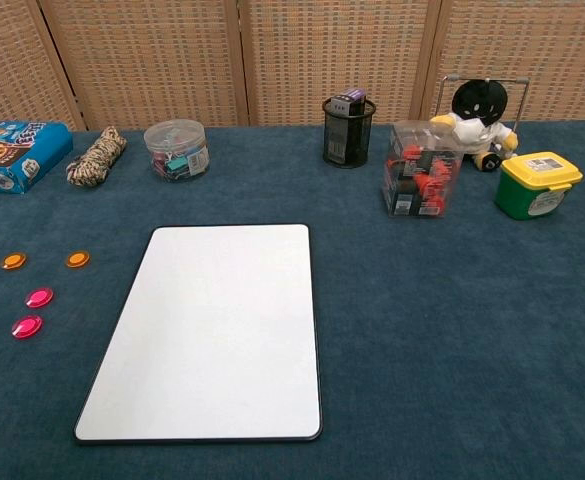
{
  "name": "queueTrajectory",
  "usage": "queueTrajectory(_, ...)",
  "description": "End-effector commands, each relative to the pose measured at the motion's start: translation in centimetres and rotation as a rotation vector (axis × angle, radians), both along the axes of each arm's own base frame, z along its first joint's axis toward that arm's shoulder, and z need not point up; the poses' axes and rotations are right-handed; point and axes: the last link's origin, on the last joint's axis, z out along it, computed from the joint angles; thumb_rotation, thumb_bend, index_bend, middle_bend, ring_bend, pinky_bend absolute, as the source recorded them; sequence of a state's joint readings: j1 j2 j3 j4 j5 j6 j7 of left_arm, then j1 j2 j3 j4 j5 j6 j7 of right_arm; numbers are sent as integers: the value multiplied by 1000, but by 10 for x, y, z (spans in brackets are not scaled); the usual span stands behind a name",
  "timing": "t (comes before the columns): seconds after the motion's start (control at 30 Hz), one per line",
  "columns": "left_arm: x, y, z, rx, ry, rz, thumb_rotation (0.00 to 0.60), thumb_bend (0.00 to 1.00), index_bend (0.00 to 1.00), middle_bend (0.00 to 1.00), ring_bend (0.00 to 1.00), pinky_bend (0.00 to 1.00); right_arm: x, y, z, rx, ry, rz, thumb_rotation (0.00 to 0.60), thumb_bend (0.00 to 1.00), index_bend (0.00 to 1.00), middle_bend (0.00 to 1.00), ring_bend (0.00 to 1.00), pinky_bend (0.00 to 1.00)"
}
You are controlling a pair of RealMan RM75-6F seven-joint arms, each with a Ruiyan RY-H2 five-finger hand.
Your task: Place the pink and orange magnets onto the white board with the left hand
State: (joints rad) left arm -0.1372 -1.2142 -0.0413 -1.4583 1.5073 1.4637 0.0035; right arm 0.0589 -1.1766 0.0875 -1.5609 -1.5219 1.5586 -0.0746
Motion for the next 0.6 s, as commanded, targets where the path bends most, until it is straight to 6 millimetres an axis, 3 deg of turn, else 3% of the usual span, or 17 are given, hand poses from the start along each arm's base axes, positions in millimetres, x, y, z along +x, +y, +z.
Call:
queueTrajectory(0.03,-1,0,-2,-8,8,2,600,0,0,0,0,0,0,0,0,1,0,1,600,0,0,0,0,0)
queueTrajectory(0.4,-4,5,-14,-35,49,12,600,0,0,0,0,0,-1,0,0,7,-8,-3,600,0,0,0,0,0)
queueTrajectory(0.53,-7,7,-29,-91,53,1,600,0,4,0,0,0,0,-1,0,12,-4,-5,600,0,0,0,0,0)
queueTrajectory(0.6,-6,9,-37,-139,37,-5,600,0,55,0,0,0,0,-1,0,12,-9,-8,600,0,0,0,0,0)
